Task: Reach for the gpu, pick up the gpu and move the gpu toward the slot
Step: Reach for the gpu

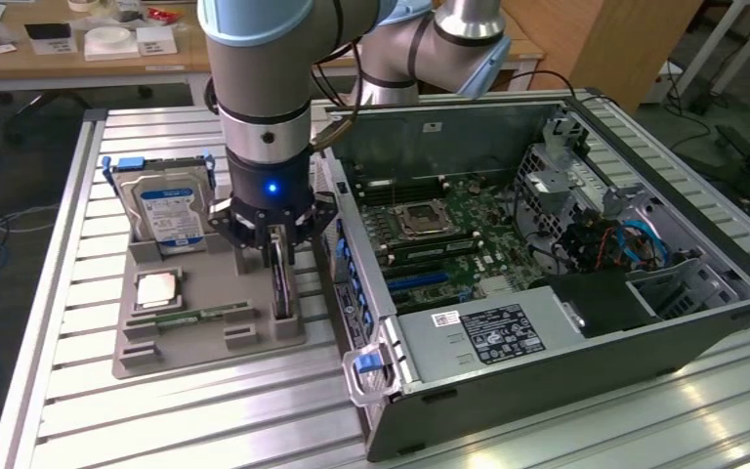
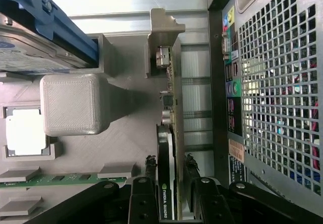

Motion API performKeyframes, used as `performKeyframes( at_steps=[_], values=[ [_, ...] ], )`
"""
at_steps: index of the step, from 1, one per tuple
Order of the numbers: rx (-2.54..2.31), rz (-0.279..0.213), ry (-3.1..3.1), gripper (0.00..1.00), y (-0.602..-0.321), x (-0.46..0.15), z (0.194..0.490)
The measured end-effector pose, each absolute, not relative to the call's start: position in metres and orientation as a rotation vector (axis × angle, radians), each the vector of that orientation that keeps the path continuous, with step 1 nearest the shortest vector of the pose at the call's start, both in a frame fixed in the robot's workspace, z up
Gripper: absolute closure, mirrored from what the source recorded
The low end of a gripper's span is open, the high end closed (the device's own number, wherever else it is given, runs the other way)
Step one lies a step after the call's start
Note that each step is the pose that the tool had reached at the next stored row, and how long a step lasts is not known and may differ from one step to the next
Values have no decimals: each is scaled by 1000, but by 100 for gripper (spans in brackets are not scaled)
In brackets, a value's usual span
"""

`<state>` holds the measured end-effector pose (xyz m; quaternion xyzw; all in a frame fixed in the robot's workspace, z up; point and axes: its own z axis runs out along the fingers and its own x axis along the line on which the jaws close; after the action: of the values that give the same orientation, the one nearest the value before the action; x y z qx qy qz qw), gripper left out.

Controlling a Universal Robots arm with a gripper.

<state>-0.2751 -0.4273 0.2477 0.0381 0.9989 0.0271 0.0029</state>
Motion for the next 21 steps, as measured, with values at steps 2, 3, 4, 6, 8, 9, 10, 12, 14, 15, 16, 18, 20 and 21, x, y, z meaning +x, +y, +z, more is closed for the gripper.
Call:
performKeyframes(
  at_steps=[2, 3, 4, 6, 8, 9, 10, 12, 14, 15, 16, 18, 20, 21],
  values=[
    [120, 85, 3132, 64, -427, -275, 248],
    [120, 85, 3132, 64, -427, -275, 248],
    [120, 85, 3132, 64, -427, -275, 247],
    [120, 85, 3132, 64, -427, -276, 246],
    [120, 85, 3132, 64, -427, -276, 244],
    [120, 85, 3132, 64, -427, -276, 244],
    [119, 85, 3133, 64, -427, -276, 243],
    [120, 85, 3133, 64, -427, -276, 243],
    [120, 85, 3132, 64, -427, -276, 242],
    [120, 85, 3132, 64, -427, -276, 241],
    [120, 85, 3132, 64, -427, -276, 241],
    [120, 85, 3132, 64, -427, -276, 241],
    [120, 85, 3132, 64, -427, -276, 241],
    [120, 85, 3132, 64, -427, -276, 241]
  ],
)
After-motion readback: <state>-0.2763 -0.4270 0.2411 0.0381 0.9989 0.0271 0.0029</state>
